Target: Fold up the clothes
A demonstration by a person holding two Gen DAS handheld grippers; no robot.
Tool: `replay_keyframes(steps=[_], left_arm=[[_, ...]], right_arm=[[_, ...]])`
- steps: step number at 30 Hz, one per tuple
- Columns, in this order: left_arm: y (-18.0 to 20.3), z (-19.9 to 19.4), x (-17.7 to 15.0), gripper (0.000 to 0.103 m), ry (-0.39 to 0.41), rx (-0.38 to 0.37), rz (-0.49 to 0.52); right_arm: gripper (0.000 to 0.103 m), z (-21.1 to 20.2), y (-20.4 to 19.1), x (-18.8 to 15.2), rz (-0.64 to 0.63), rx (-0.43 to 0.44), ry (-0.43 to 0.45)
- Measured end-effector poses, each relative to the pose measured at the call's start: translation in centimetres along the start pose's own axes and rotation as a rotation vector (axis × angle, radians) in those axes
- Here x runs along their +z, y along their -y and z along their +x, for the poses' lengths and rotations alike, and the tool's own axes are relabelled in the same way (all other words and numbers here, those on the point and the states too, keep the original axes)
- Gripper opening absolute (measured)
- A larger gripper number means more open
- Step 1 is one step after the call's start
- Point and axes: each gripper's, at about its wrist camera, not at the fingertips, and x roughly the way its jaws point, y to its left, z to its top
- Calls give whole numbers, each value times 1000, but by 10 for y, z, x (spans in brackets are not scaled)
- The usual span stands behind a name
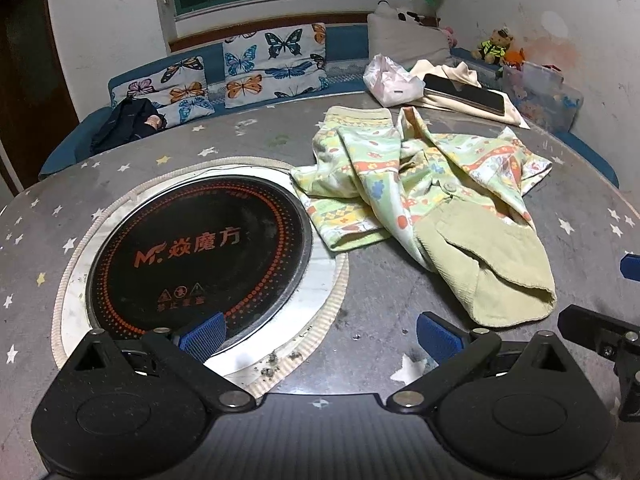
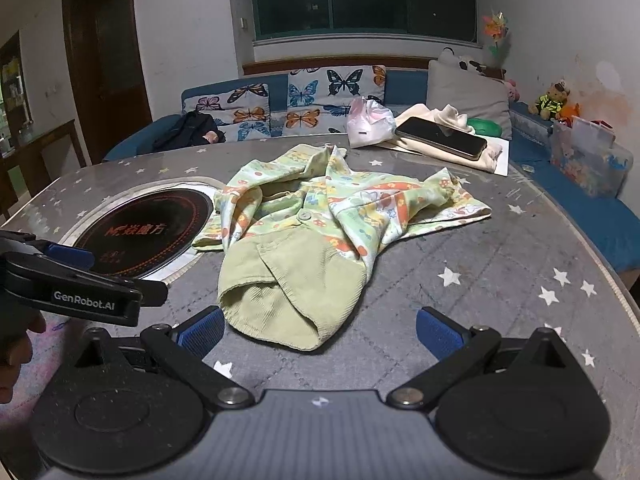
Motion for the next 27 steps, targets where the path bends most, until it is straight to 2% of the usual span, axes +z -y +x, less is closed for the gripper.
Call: replay_keyframes(steps=[7, 20, 27], left_arm=[[1, 8, 3, 103, -25, -5, 4], [1, 15, 19, 103, -28, -1, 13], [3, 20, 34, 103, -25, -8, 23]], right_arm=[[101, 6, 1, 1, -2, -3, -5], [86, 24, 4, 16, -2, 15, -12], [82, 34, 6, 25, -10, 20, -12]])
